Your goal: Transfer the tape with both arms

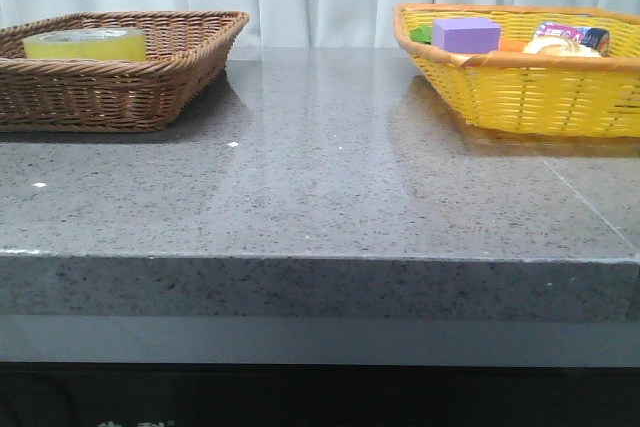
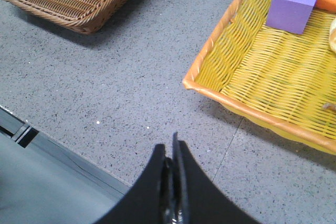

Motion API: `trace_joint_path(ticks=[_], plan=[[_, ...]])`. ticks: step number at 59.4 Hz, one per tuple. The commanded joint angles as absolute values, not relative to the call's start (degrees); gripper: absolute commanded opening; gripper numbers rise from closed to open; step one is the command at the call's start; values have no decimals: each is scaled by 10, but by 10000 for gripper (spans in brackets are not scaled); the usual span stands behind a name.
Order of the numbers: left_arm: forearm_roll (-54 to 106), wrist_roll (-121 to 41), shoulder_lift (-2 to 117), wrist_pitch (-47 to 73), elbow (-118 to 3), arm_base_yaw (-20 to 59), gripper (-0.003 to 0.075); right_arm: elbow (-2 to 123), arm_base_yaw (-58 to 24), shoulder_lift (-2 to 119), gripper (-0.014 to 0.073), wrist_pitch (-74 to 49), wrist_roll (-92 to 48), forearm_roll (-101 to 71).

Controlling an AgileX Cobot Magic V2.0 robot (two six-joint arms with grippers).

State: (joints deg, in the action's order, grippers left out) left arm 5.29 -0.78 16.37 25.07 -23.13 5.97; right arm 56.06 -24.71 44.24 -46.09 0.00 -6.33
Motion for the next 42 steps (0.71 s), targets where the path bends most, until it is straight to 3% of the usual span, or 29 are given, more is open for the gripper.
trace_joint_path(ticks=[1, 20, 42], plan=[[60, 13, 121, 177, -202, 35, -20, 575, -244, 440, -68, -421, -4, -62], [60, 50, -14, 101, -42, -6, -20, 575, -244, 440, -68, -421, -4, -63], [13, 57, -15, 0, 28, 38, -20, 575, -244, 440, -68, -424, -4, -63]])
